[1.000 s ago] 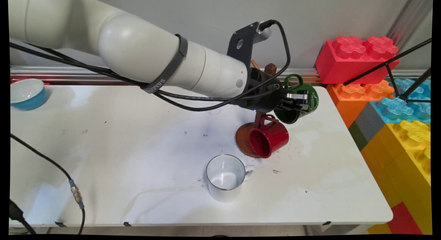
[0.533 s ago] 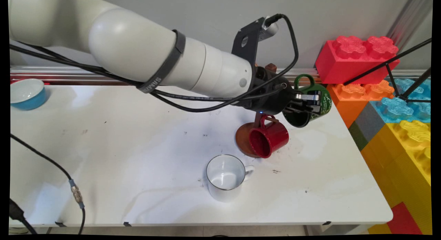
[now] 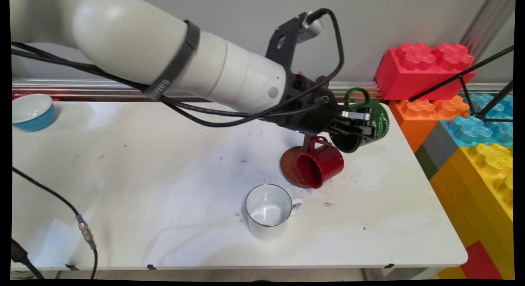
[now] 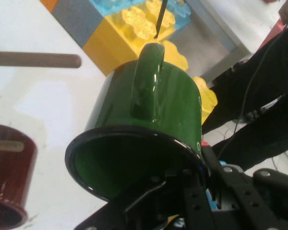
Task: Place the picked object on the table
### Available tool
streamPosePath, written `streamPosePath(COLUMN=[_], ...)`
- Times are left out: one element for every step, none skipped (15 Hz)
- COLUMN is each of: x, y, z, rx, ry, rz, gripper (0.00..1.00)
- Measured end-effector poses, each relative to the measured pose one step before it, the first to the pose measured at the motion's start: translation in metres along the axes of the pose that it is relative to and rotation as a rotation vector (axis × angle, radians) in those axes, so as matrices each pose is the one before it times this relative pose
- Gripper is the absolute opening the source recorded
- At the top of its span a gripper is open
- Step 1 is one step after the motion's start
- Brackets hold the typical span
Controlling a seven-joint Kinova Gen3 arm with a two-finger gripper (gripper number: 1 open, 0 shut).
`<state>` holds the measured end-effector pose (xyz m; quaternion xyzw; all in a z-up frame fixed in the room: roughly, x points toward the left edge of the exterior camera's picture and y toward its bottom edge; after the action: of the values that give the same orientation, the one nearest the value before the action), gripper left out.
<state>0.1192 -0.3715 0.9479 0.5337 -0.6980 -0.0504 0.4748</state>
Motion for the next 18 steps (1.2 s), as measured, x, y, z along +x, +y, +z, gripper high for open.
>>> streamPosePath(x=[0.00076,0.00049,0.00093,0.00068,0.00117,0.00078,0.00041,0.00065,0.00066,0.00082,0.00095,0.00046,0.00074,0.00038,0.00028,0.0002,0.00021,0.00035], y=[-0.00142,-0.00085,-0.00131,-0.00133,-0.00178,-0.00132,-0.00113,-0.00156,-0.00194,-0.00181,-0.00165,-0.0007,-0.00167,-0.00079,-0.00109,-0.00127,-0.0022,-0.00217], z=[-0.00489,-0.00318,-0.00519,-0.00535,-0.00695,-0.0057,-0.00402,-0.00589,-0.00659,-0.00669,-0.00593,-0.00281,-0.00666,-0.00371,-0.00554,-0.00648,-0.00581,-0.00415], rx=[0.00394,0.00231,0.00306,0.00377,0.00531,0.00621,0.00539,0.00784,0.00988,0.01248,0.01272,0.00578,0.01696,0.00923,0.01416,0.01836,0.023,0.01982], ry=[-0.00961,-0.00612,-0.01018,-0.01045,-0.01741,-0.01502,-0.01146,-0.0177,-0.02033,-0.02325,-0.01958,-0.00875,-0.02445,-0.01332,-0.02245,-0.02859,-0.0255,-0.02071], rz=[0.00893,0.00604,0.01047,0.00967,0.01455,0.01081,0.00529,0.00773,0.00806,0.01007,0.00952,0.00496,0.00922,0.00545,0.00735,0.00728,0.00521,0.00524], gripper=[0.0,0.0,0.0,0.0,0.0,0.0,0.0,0.0,0.0,0.0,0.0,0.0,0.0,0.0,0.0,0.0,0.0,0.0])
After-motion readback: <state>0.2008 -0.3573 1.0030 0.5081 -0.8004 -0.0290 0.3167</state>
